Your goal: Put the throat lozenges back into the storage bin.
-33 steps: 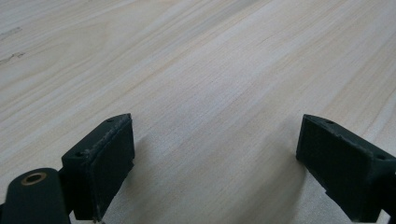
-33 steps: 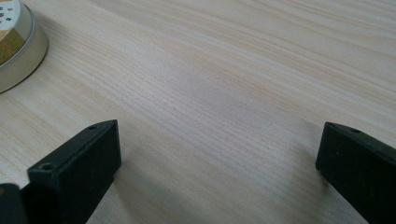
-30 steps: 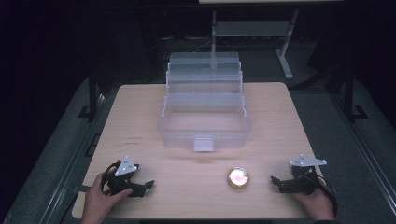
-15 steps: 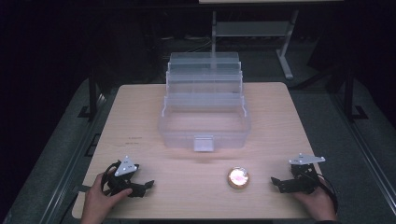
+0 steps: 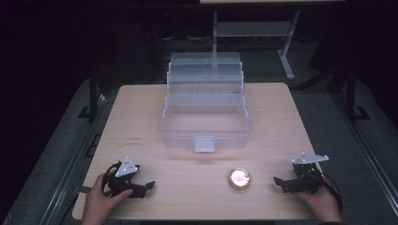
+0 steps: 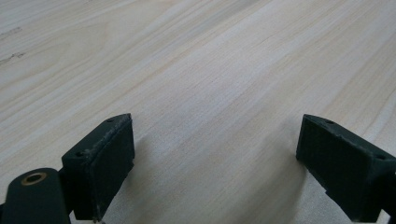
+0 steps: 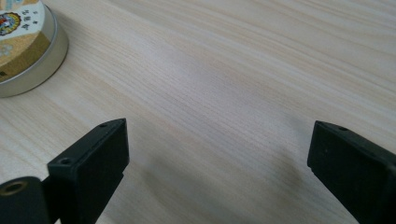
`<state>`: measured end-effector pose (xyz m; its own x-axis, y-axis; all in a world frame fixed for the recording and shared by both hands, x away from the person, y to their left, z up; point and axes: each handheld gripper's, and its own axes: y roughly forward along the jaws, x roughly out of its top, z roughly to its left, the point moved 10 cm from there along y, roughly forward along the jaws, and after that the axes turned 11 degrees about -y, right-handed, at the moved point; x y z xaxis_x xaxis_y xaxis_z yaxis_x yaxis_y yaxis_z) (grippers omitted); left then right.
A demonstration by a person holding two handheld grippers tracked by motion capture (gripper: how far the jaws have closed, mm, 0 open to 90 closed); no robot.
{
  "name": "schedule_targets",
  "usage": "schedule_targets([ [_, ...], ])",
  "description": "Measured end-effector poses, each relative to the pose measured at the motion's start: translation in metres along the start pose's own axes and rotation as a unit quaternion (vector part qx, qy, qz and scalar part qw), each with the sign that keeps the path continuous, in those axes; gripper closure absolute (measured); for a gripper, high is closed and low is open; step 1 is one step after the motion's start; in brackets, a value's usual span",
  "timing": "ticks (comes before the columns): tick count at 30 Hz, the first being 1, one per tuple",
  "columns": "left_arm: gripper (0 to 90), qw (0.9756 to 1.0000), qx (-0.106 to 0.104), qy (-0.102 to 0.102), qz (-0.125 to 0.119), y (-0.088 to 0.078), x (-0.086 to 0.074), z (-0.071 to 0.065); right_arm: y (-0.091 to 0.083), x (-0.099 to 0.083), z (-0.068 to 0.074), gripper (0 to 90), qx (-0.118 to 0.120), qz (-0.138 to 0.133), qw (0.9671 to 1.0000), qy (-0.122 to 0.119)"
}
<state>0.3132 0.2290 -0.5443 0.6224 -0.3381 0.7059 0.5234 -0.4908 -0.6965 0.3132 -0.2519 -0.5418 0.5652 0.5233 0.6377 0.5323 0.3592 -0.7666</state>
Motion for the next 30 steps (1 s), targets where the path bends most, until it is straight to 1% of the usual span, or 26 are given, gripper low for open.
schedule_targets([
  [8,10.5,1.0000,0.000,0.000,0.000,0.000,0.000,0.000,-0.003,0.005,0.003,4.7,0.004,-0.001,1.0000,-0.004],
  [19,10.5,1.0000,0.000,0.000,0.000,0.000,0.000,0.000,-0.006,0.016,0.010,3.7,0.014,-0.005,0.9997,-0.019],
  [23,10.5,1.0000,0.000,0.000,0.000,0.000,0.000,0.000,-0.006,0.018,0.011,3.5,0.015,-0.005,0.9997,-0.021],
  [30,10.6,1.0000,0.000,0.000,0.000,0.000,0.000,0.000,-0.007,0.025,0.016,3.2,0.022,-0.007,0.9994,-0.025],
])
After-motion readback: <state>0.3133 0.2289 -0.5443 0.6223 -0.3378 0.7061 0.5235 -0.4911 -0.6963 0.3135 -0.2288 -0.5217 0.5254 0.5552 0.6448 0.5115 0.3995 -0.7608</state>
